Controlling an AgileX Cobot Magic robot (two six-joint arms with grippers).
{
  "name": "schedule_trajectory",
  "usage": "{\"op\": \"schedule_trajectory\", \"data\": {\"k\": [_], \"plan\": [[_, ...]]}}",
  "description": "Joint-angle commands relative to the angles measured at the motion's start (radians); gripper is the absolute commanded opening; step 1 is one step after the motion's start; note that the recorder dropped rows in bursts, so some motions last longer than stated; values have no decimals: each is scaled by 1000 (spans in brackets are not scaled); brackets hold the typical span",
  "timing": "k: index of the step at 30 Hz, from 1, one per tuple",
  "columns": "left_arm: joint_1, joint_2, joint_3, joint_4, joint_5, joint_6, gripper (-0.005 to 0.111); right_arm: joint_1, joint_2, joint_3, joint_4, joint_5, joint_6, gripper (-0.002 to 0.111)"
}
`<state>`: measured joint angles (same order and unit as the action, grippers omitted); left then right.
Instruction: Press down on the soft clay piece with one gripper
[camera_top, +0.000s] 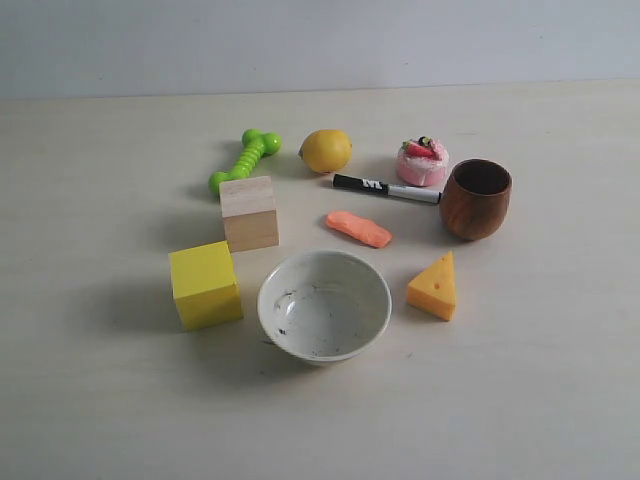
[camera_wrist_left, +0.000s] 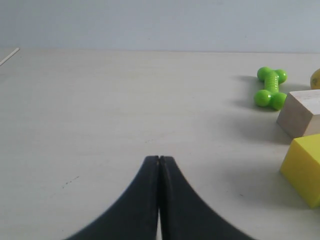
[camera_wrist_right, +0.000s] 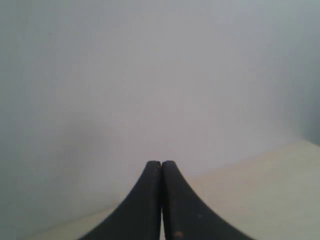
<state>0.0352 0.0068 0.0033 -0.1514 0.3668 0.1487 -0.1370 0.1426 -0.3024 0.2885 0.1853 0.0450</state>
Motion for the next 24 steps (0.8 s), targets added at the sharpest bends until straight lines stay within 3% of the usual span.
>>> {"op": "schedule_trajectory", "data": {"k": [1,6,11,17,24], "plan": [[-6,-7,-3,-6,-8,-1,0,3,187,-143,47,192,-2,1],[-6,-7,-3,-6,-8,-1,0,3,427,-286,480,389,-425,1],[-6,-7,-3,-6,-8,-1,0,3,583,-329,730,549,-652,1],[-6,-7,-3,-6,-8,-1,0,3,751,-378,793,655,-680,1],[-6,-7,-3,-6,-8,-1,0,31,846,-433,822,650,-729,1]]}}
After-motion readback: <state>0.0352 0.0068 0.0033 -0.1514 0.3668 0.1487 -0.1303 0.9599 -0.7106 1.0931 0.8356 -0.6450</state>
